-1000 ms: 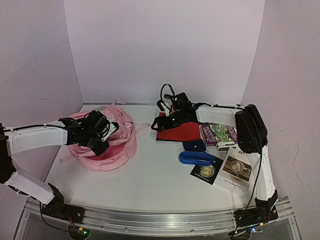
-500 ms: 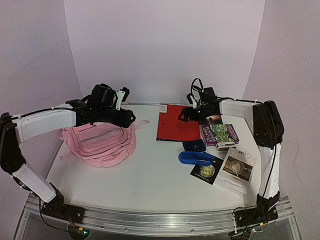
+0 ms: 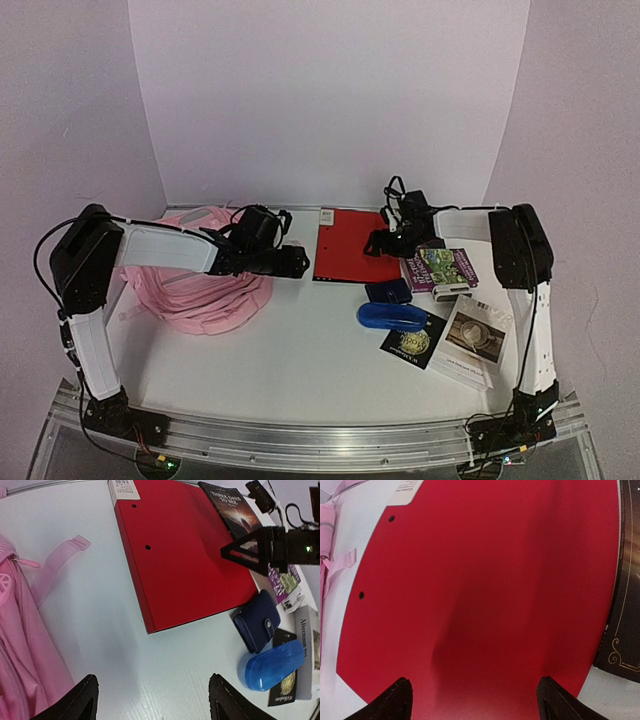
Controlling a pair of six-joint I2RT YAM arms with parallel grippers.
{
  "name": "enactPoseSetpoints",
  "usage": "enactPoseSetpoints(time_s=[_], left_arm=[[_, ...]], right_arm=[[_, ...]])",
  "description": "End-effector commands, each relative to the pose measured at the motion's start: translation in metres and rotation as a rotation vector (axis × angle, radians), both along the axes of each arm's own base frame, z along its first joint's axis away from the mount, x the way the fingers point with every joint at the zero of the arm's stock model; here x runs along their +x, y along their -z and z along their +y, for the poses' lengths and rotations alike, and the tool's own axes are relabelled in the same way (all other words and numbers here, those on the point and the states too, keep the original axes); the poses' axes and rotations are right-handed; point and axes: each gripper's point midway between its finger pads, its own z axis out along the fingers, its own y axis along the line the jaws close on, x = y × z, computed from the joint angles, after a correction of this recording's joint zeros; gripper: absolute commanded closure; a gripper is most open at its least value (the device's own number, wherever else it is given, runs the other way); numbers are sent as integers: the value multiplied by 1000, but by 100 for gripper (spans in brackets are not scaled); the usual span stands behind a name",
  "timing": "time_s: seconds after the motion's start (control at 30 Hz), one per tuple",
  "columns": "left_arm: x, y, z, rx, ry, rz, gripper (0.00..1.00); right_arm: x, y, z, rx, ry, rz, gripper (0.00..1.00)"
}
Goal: Pack the student bag
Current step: Pick up the files from the center of the board.
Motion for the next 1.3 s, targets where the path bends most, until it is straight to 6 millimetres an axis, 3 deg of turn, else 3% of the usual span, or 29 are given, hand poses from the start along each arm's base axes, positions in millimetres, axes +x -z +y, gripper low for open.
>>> enactPoseSetpoints(time_s=[0.0,0.27,0.53,0.7,0.87,1.07,1.27], left_arm=[[20,-26,-31,-281,-72,21,24],[55,8,-27,-255,-229,106,23],[69,25,-22,-200,-276,95,21],[80,31,-16,-190,-308,101,17],[89,38,-18,-256,-261,140,16],[85,49,-40,-307,-145,193,19],[84,68,-38,-430,-127,287,21]], right_arm=[[20,-3,-11,-42,67,-44,14],[27,3,-33,-103,168,-49,8],[18,4,-41,-131,223,-21,2],[14,9,-37,-193,235,-16,2],[0,28,-23,-167,179,73,2],[-8,46,-10,-139,131,146,4],[-17,53,13,-94,48,179,8]])
